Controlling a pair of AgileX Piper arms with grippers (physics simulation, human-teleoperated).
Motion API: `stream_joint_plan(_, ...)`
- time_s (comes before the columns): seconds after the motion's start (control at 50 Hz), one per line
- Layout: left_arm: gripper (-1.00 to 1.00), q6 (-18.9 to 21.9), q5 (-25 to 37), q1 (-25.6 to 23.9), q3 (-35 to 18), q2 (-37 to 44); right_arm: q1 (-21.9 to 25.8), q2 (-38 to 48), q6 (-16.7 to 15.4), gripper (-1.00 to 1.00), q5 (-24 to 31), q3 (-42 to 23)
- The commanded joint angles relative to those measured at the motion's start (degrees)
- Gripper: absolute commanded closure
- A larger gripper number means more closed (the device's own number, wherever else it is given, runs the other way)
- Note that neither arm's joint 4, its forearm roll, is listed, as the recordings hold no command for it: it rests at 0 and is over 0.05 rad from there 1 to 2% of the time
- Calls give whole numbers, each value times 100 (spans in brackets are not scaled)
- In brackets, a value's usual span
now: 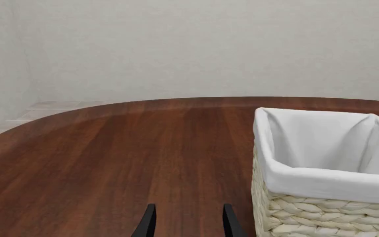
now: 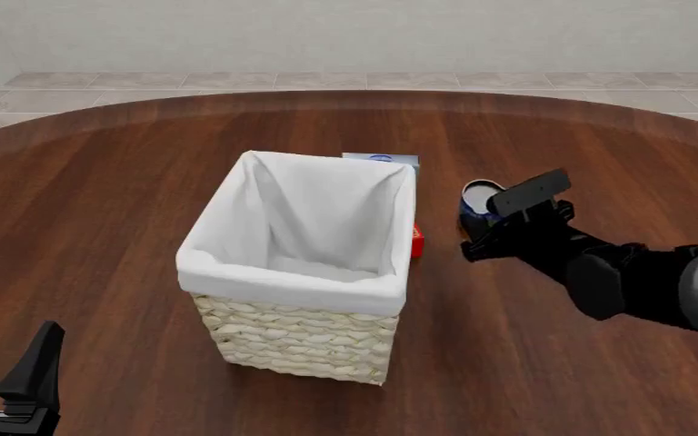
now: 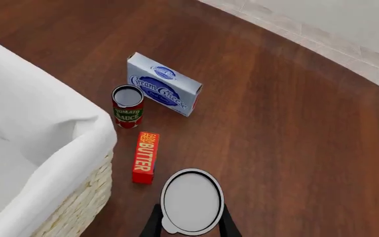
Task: Pick up the alphabet soup and put it in the basket.
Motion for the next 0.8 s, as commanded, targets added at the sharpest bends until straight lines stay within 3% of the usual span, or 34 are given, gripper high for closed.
stream_joint_plan(0.02,-100,0,0,0,0,0,26,-567,-23,100,426,-213)
stream_joint_plan(0.26,-100,0,0,0,0,0,102,-1000,-406,100,910,-598)
stream_joint_plan(0.48,-100,0,0,0,0,0,229,-1243,-418,100,1292,-1035)
stream_joint_plan(0.62,-100,0,0,0,0,0,553,-1446,-355,100,1701,-1527)
stream_joint_plan(0.8,-100,0,0,0,0,0,906,-1482,-499,100,1885,-1906)
